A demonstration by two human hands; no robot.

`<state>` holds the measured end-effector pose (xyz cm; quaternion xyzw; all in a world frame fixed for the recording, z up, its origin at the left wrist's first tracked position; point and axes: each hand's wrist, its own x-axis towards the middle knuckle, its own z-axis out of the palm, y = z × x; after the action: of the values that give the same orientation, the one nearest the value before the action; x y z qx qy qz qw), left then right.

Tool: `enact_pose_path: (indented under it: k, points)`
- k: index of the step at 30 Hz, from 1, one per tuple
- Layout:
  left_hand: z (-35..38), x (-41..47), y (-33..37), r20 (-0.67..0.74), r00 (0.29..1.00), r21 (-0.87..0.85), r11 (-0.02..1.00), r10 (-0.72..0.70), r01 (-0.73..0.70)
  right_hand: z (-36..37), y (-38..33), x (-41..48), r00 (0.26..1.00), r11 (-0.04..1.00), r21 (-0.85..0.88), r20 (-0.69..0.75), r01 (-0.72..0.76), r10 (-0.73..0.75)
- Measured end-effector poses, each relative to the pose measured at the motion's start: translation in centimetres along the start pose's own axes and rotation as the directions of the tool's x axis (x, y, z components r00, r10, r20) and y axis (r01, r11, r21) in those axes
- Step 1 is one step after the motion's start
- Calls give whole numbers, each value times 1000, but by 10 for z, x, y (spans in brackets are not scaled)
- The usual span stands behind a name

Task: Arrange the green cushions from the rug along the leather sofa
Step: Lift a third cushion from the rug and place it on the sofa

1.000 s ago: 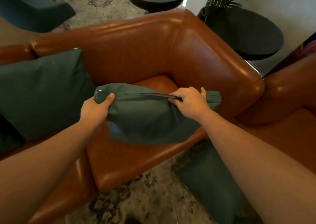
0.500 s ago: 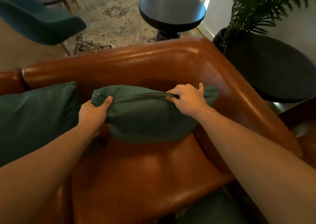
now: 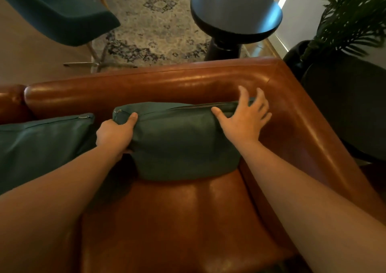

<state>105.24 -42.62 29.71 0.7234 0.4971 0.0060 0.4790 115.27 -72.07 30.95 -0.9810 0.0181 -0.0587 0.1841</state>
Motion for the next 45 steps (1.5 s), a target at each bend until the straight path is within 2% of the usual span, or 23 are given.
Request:
enact_pose_path:
  k: [2, 4, 5, 6, 7, 8, 11, 13, 16, 20, 22, 23, 25, 27, 28, 29, 31, 34, 35, 37, 40, 43, 45]
  points:
    - [2, 3, 7, -48, 998, 91, 996, 28, -24, 6, 9, 5, 962, 950, 167, -27, -263, 271]
    - [5, 1, 9, -101, 993, 178, 983, 64, -45, 12, 18, 13, 850, 769, 380, 108, -514, 515]
    - [5, -1, 8, -123, 990, 203, 978, 73, -47, 14, 21, 17, 784, 613, 507, 248, -606, 569]
    - [5, -1, 4, -139, 987, 207, 977, 77, -47, 17, 24, 20, 727, 437, 604, 397, -666, 560]
    - [4, -1, 0, -145, 987, 188, 981, 74, -46, 19, 24, 21, 694, 315, 641, 506, -700, 512]
    - [2, 1, -4, -137, 988, 150, 987, 72, -51, 20, 23, 21, 698, 284, 654, 547, -701, 461]
    - [-4, 6, -9, -2, 998, -49, 996, 70, -70, 21, 12, 25, 738, 314, 678, 530, -664, 416]
    - [-6, 8, -10, 127, 984, -138, 985, 121, -103, 19, 7, 29, 716, 298, 663, 545, -687, 436]
    - [-2, 11, -10, 218, 965, -127, 985, 143, -117, 24, 12, 35, 661, 331, 583, 557, -742, 503]
    - [13, 14, -4, 166, 983, -147, 988, 76, -51, 31, 15, 39, 665, 397, 539, 527, -743, 529]
    - [19, 12, 0, 65, 992, -102, 989, 110, -104, 35, 14, 42, 720, 485, 534, 458, -692, 522]
    - [18, 8, 0, -8, 985, -30, 985, 171, -171, 36, 13, 42, 766, 570, 514, 385, -641, 515]
    - [12, 0, -1, -107, 895, 202, 891, 434, -408, 36, 11, 33, 895, 798, 409, 138, -442, 425]
    - [7, -4, -5, -17, 688, 414, 632, 725, -656, 36, 8, 22, 980, 955, 238, -43, -179, 194]
    - [6, -2, -6, 84, 613, 473, 510, 785, -718, 37, 6, 18, 996, 984, 159, -29, -81, 87]
    - [5, 0, -8, 191, 592, 509, 436, 783, -742, 40, 4, 16, 999, 993, 109, 43, -35, 30]
    - [4, 4, -9, 345, 634, 575, 378, 692, -725, 43, 1, 15, 978, 994, 80, 204, -67, 50]
    - [4, 10, -7, 413, 675, 634, 340, 611, -695, 43, 0, 19, 953, 992, 73, 292, -105, 80]
    - [4, 11, -4, 419, 690, 626, 363, 590, -690, 42, 0, 22, 943, 991, 72, 322, -109, 80]
    - [5, 9, 1, 399, 715, 535, 487, 575, -690, 39, 1, 30, 914, 986, 101, 397, -134, 84]
    - [5, 4, 0, 159, 726, 304, 667, 669, -680, 34, 5, 40, 896, 962, 215, 440, -167, 57]
    - [6, -7, -15, -71, 844, 81, 846, 532, -527, 37, 20, 28, 970, 908, 406, 244, -102, 0]
    - [14, -14, -30, -42, 937, -155, 924, 347, -349, 43, 28, 10, 991, 858, 502, 125, -106, 50]
